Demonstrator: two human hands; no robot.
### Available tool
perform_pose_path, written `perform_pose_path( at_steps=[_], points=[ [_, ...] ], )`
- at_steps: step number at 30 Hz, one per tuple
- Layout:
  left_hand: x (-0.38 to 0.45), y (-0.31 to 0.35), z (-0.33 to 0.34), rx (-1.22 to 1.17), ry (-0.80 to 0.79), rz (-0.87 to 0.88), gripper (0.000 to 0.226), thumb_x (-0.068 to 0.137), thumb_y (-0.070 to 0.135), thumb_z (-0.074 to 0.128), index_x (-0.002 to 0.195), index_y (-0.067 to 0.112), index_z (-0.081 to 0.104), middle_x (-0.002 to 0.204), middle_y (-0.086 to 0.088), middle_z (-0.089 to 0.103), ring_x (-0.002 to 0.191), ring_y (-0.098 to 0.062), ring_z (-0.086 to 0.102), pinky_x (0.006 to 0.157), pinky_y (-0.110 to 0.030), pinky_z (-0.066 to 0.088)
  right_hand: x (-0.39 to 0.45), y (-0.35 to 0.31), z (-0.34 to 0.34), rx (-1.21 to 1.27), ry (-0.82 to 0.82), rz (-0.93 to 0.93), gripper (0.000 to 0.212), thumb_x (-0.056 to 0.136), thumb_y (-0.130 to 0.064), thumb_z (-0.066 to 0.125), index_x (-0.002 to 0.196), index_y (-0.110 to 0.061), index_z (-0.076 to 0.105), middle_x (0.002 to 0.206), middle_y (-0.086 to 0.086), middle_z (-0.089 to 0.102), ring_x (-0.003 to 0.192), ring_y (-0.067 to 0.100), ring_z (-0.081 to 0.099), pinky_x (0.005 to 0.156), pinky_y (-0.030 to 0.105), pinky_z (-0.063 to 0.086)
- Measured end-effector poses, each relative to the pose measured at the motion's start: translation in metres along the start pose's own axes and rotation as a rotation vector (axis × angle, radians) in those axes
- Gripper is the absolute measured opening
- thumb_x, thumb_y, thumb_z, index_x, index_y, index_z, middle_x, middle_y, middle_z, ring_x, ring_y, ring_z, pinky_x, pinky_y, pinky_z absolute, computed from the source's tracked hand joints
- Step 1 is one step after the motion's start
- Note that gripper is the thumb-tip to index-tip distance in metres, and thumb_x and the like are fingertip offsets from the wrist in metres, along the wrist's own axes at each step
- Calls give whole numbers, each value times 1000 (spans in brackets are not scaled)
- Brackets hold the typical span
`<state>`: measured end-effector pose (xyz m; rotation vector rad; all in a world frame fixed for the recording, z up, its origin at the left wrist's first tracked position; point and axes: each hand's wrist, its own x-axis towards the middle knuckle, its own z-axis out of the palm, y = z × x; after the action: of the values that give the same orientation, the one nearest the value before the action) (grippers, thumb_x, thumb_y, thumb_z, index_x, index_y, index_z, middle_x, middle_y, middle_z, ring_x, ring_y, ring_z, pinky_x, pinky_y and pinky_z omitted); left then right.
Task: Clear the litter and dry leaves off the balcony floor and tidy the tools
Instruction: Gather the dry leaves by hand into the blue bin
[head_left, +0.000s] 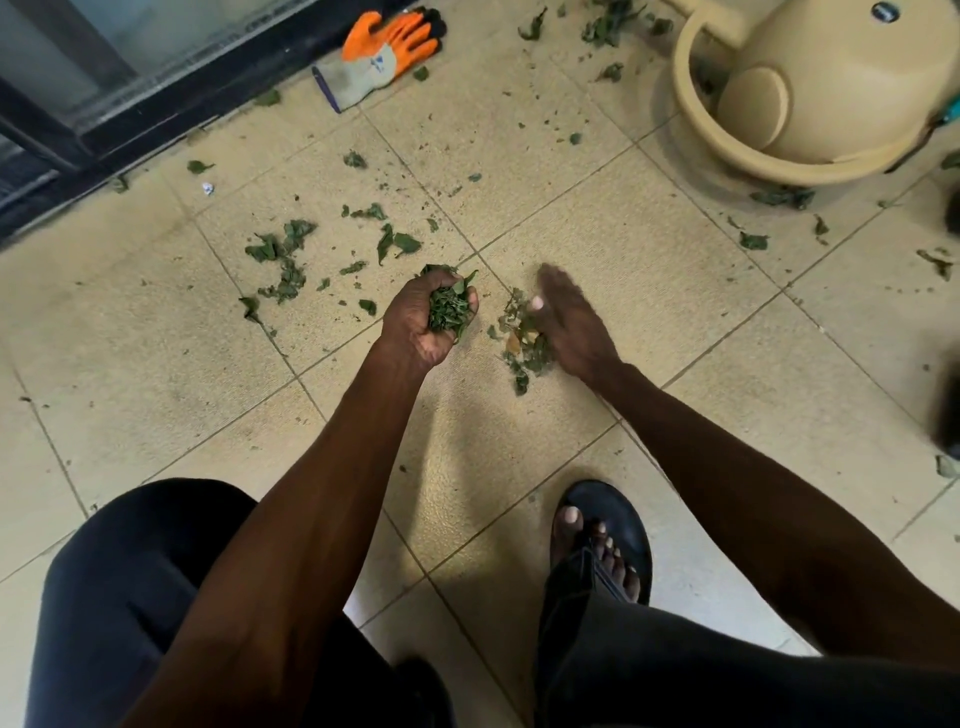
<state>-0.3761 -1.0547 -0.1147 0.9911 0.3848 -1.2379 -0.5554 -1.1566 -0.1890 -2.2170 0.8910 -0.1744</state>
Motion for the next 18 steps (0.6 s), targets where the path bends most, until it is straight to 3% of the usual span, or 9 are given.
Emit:
perform_pose_path(
  at_steps=[4,9,12,14,18],
  points=[
    [0,-1,1,20,3,-1,24,89,-8,49,68,5,50,70,-9,52,66,-21,54,58,-26,55,29,5,-16,-102,-35,87,70,101,-53,11,155,-9,6,162,14,3,150,25,0,120,36,-3],
    [-1,1,1,17,2,2,24,89,-8,49,68,5,50,67,-8,54,64,-21,55,59,-26,55,27,-5,3,-173,-221,-127,69,101,-54,12,155,-11,15,162,12,8,150,24,1,123,43,0],
    [-1,3,0,8,14,3,24,88,-8,50,69,5,51,66,-8,55,62,-20,56,60,-26,55,2,-11,12,-199,-301,-260,62,104,-46,19,153,-9,23,160,12,18,150,21,8,123,35,2],
    [-2,5,-1,2,17,14,24,89,-8,50,68,5,51,65,-7,55,60,-20,56,60,-26,55,-11,-15,10,-152,-307,-276,55,105,-39,26,151,-8,31,158,11,26,149,20,16,121,28,6],
    [-2,7,-4,11,16,24,23,88,-8,49,70,5,51,65,-8,55,59,-21,55,58,-26,54,10,-27,-1,-110,-203,-191,58,105,-43,21,152,-11,27,160,9,21,149,22,15,122,37,10]
  ],
)
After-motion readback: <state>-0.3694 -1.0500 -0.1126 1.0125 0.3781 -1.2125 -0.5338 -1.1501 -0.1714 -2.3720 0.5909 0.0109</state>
